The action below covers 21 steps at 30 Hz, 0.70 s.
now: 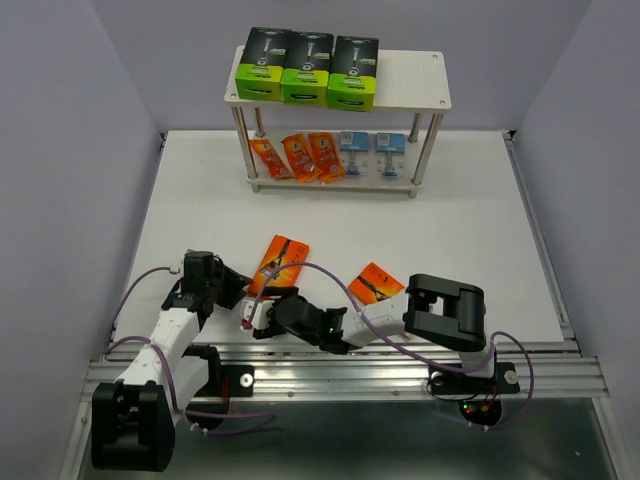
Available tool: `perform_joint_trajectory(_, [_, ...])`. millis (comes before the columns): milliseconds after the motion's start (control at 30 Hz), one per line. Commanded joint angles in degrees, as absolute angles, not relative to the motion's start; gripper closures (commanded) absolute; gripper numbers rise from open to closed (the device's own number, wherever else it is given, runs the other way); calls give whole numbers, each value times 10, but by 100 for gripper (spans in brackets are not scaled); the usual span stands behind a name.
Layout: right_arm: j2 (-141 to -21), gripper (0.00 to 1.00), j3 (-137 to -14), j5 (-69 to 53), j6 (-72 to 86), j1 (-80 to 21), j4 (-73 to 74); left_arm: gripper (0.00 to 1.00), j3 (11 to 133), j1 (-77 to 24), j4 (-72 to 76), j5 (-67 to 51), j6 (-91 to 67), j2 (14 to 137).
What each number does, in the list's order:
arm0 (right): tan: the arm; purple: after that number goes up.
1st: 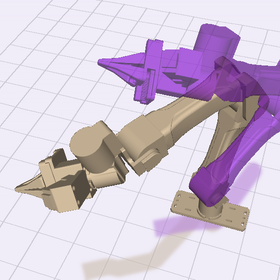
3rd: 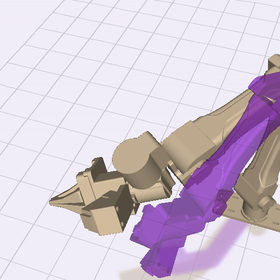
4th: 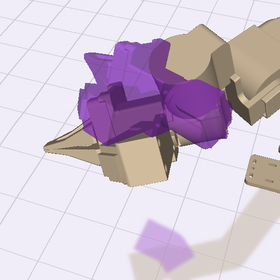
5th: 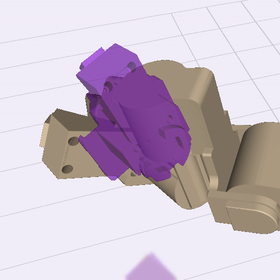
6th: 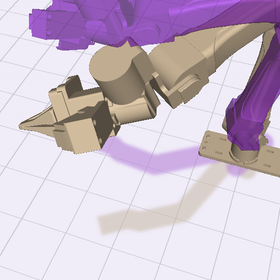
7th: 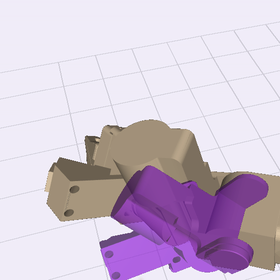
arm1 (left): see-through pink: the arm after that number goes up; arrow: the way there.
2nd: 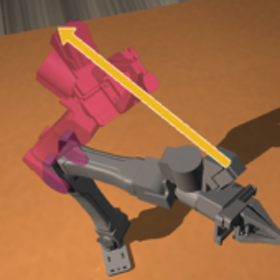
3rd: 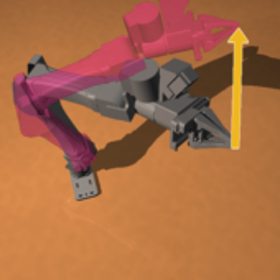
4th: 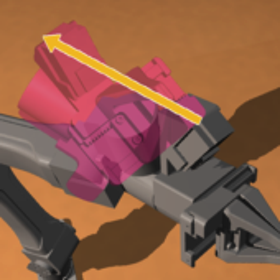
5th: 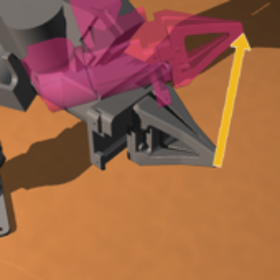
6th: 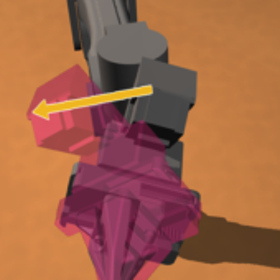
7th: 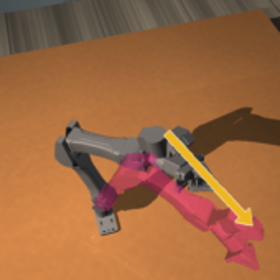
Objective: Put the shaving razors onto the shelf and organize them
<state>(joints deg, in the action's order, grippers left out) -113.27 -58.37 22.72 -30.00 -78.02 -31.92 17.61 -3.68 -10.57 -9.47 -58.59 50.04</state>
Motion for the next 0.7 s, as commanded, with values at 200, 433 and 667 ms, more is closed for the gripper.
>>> perform_joint_trajectory(200, [-1150,27,-626,232,-322,-783,-316,51,177,-38,-93,-100,-584,507])
perform_joint_trajectory(433, [-1190,32,-655,271,-350,-783,-319,51,175,-39,-90,-105,-586,506])
perform_joint_trajectory(667, [-1200,33,-655,272,-350,-783,-303,51,176,-39,-85,-107,-587,512])
